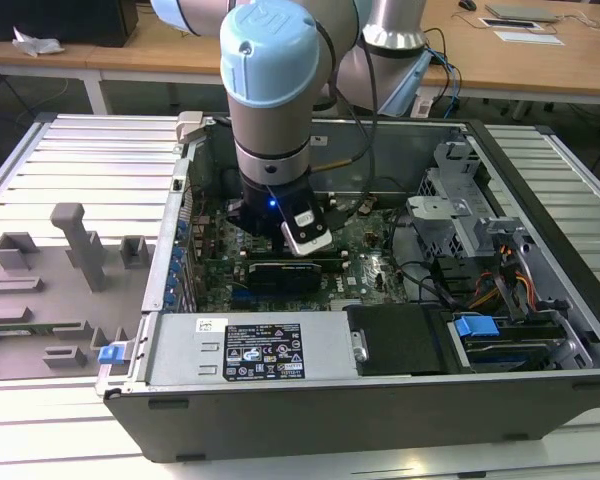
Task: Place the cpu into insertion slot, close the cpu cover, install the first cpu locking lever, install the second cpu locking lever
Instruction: 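Install the second cpu locking lever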
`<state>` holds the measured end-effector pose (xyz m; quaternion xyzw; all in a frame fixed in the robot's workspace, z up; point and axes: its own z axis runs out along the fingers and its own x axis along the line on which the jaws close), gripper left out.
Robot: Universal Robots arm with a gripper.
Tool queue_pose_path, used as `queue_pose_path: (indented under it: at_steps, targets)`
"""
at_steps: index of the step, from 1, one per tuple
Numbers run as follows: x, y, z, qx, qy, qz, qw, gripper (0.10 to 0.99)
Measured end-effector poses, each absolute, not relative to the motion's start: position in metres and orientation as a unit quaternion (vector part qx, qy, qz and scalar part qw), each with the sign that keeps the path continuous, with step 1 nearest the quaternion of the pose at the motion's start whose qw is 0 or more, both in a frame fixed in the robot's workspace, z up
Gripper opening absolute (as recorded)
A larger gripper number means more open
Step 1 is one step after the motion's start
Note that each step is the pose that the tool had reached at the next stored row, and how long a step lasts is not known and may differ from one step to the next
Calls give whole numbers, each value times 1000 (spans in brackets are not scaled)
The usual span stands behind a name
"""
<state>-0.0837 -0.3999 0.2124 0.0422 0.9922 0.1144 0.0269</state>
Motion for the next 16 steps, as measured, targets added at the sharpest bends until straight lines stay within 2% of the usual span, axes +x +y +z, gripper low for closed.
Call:
queue_pose_path:
  at_steps: [6, 16]
  targets:
    - [-85, -401, 206, 43, 990, 130, 26, 106]
    - [-91, -398, 198, 43, 989, 138, 26, 106]
